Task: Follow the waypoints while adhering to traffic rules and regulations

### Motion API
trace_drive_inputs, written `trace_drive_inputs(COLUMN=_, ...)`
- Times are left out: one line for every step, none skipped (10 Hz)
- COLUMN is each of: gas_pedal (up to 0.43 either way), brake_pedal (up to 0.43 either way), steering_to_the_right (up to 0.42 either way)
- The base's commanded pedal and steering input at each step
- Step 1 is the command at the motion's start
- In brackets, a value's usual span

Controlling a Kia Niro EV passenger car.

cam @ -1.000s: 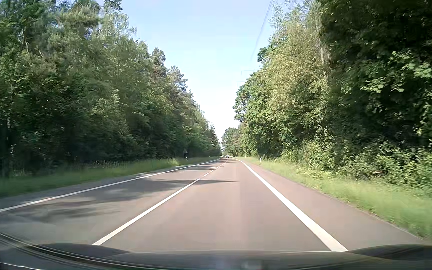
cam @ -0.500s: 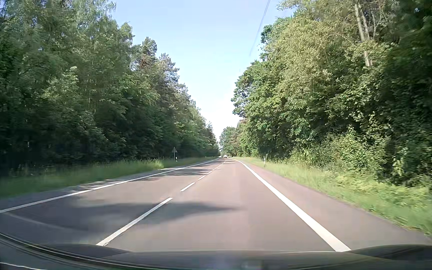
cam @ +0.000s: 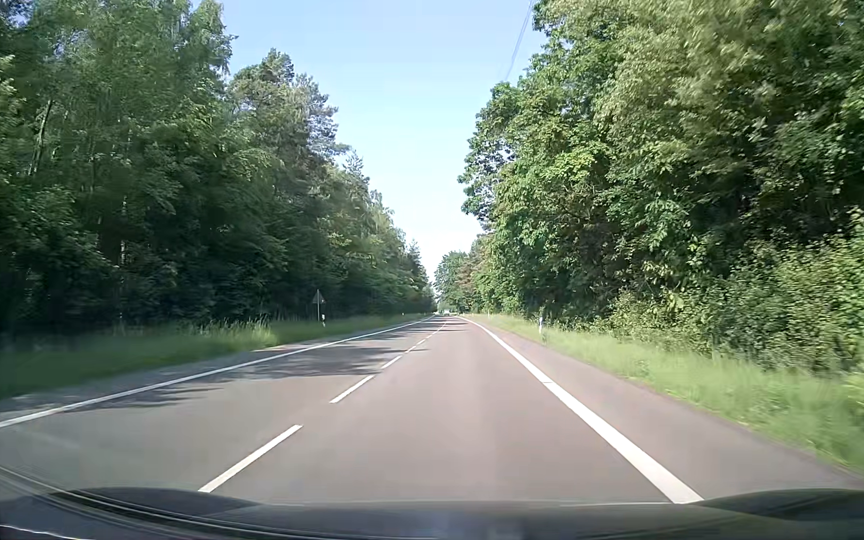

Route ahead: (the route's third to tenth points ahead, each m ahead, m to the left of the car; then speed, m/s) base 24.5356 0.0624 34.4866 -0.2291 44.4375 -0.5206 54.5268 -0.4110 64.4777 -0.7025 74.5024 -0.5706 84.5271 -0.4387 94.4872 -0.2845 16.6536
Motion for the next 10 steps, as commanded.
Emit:
trace_drive_inputs(gas_pedal=0.13, brake_pedal=0.03, steering_to_the_right=0.004)
trace_drive_inputs(gas_pedal=0.13, brake_pedal=0.03, steering_to_the_right=0.004)
trace_drive_inputs(gas_pedal=0.13, brake_pedal=0.03, steering_to_the_right=0.004)
trace_drive_inputs(gas_pedal=0.13, brake_pedal=0.03, steering_to_the_right=0.003)
trace_drive_inputs(gas_pedal=0.13, brake_pedal=0.03, steering_to_the_right=0.003)
trace_drive_inputs(gas_pedal=0.13, brake_pedal=0.03, steering_to_the_right=0.001)
trace_drive_inputs(gas_pedal=0.13, brake_pedal=0.03, steering_to_the_right=0.0)
trace_drive_inputs(gas_pedal=0.13, brake_pedal=0.03, steering_to_the_right=-0.001)
trace_drive_inputs(gas_pedal=0.13, brake_pedal=0.03, steering_to_the_right=-0.003)
trace_drive_inputs(gas_pedal=0.13, brake_pedal=0.03, steering_to_the_right=-0.003)
